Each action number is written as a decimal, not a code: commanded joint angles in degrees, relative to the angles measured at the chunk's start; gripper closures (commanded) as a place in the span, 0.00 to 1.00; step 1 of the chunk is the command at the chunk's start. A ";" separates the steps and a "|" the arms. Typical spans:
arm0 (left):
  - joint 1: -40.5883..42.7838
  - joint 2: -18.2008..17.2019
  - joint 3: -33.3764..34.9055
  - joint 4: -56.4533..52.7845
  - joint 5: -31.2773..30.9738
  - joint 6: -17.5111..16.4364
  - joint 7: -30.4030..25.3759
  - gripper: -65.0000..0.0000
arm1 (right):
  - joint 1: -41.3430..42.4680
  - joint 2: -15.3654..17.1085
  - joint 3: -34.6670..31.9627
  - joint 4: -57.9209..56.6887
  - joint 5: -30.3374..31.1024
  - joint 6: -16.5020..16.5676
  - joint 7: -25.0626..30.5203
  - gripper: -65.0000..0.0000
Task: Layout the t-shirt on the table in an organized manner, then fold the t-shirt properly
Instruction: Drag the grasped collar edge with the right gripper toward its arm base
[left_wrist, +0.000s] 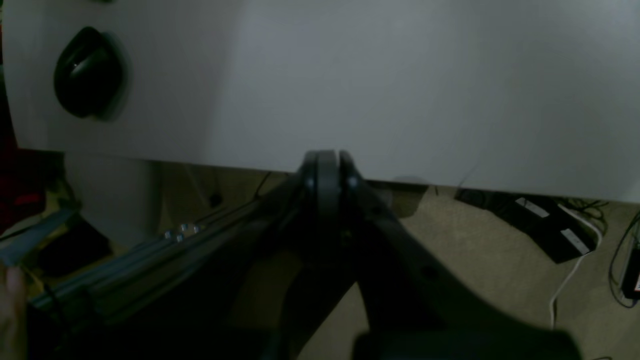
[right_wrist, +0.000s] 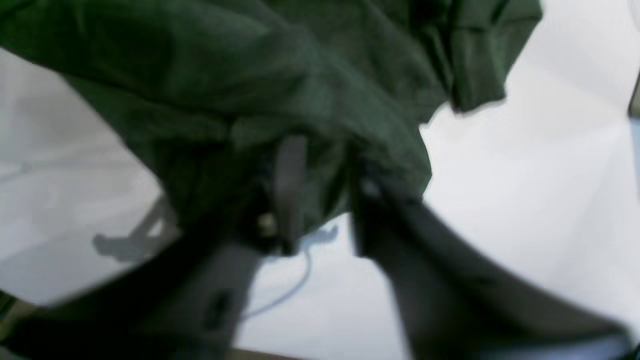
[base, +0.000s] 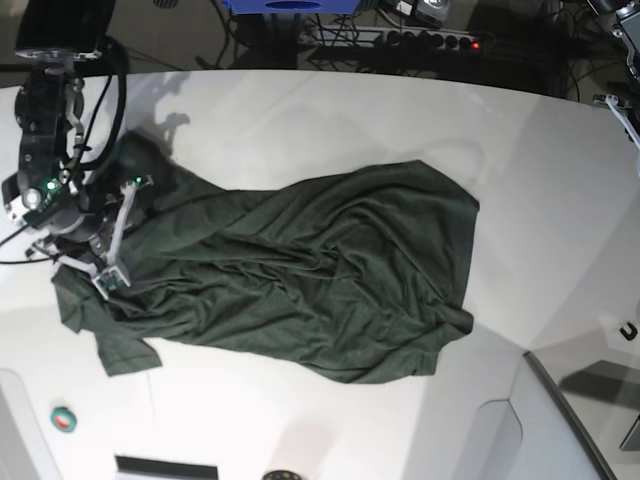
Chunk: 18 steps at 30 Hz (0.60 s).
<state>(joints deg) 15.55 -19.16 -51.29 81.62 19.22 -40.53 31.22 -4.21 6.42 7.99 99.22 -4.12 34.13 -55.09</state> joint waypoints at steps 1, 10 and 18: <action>0.14 -1.28 -0.36 0.97 0.07 0.53 -0.50 1.00 | -0.23 0.13 -0.12 2.19 0.38 -0.06 0.98 0.58; 0.05 -0.93 -0.10 0.97 0.07 0.53 -0.50 1.00 | -1.46 0.22 -10.49 3.59 0.21 -0.59 7.31 0.41; 0.23 -0.93 -0.36 0.97 0.07 0.53 -0.50 1.00 | 7.68 0.13 -14.10 -15.83 0.21 -4.90 11.44 0.41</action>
<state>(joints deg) 15.59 -18.72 -51.11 81.62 19.27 -40.53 31.24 2.70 6.44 -6.11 82.50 -4.19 29.45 -44.03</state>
